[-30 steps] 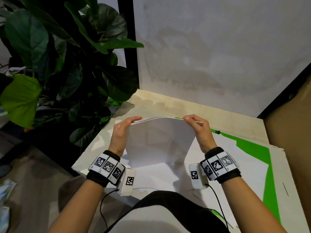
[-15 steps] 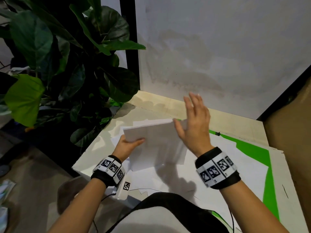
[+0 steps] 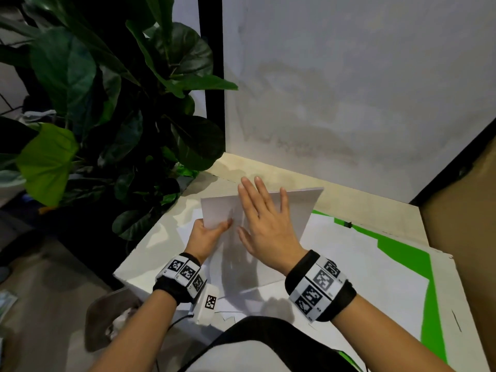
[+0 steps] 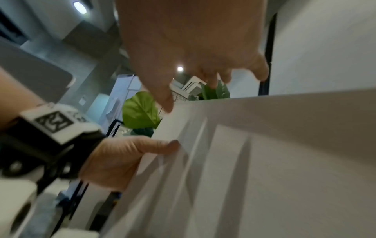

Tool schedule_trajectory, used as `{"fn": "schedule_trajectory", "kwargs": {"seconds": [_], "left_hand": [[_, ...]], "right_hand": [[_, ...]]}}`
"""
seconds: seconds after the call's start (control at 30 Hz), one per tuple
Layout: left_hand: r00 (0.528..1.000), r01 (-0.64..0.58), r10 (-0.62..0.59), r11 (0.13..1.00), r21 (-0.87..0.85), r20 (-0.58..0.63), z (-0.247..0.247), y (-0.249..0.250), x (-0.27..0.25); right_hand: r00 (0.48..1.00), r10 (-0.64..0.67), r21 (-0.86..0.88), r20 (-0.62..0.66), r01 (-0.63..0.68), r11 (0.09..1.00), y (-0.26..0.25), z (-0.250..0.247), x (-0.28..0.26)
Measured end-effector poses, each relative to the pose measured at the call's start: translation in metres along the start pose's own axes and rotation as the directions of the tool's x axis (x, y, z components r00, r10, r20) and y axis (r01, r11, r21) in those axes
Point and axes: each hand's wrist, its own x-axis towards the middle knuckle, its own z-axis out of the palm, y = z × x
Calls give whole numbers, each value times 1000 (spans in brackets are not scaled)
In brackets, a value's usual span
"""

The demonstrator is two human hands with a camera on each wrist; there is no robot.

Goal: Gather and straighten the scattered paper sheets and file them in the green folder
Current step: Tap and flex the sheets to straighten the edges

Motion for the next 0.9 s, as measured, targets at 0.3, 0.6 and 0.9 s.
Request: {"fn": "schedule_trajectory", "kwargs": {"seconds": [0.3,0.6,0.9], "left_hand": [[999,9,-9,1000,8,-40,-5,-1,3],[996,-43,38,997,-60,-83,-5,17,7],[985,-36,37,999,7,-169,-1,14,-7]], "right_hand": [[959,253,195,131,-275,941,53,-17,8],[795,489,887,360,-453,85,95,17,-21],[799,564,939,209,-325,113,65,39,-29]]}}
